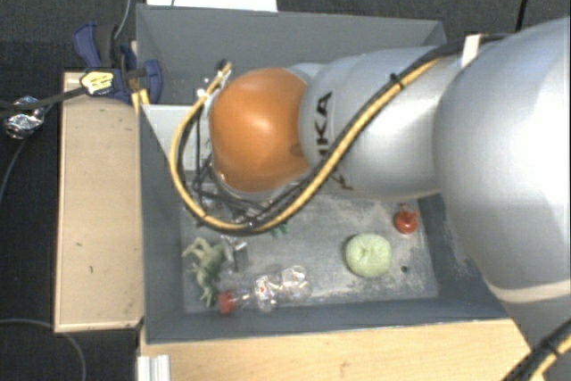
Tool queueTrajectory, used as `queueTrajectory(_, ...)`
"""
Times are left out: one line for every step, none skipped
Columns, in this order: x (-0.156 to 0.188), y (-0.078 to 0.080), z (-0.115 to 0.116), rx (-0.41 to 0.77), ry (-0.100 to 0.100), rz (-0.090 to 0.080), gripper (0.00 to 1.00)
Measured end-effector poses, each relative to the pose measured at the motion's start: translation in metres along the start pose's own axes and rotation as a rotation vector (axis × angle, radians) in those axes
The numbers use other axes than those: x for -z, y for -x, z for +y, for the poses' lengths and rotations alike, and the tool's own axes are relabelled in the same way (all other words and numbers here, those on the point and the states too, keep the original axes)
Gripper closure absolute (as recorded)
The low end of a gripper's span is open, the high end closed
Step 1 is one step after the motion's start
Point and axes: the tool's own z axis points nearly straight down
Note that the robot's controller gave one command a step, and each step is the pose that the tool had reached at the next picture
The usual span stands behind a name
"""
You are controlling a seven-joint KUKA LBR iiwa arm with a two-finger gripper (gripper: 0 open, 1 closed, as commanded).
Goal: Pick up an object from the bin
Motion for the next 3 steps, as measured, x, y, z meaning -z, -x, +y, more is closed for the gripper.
queueTrajectory(-0.044, 0.005, 0.001, 0.334, -0.001, -0.003, 0.00)
queueTrajectory(-0.059, 0.004, -0.001, 0.417, 0.001, 0.002, 1.00)
queueTrajectory(-0.059, 0.004, -0.001, 0.416, 0.001, 0.002, 1.00)
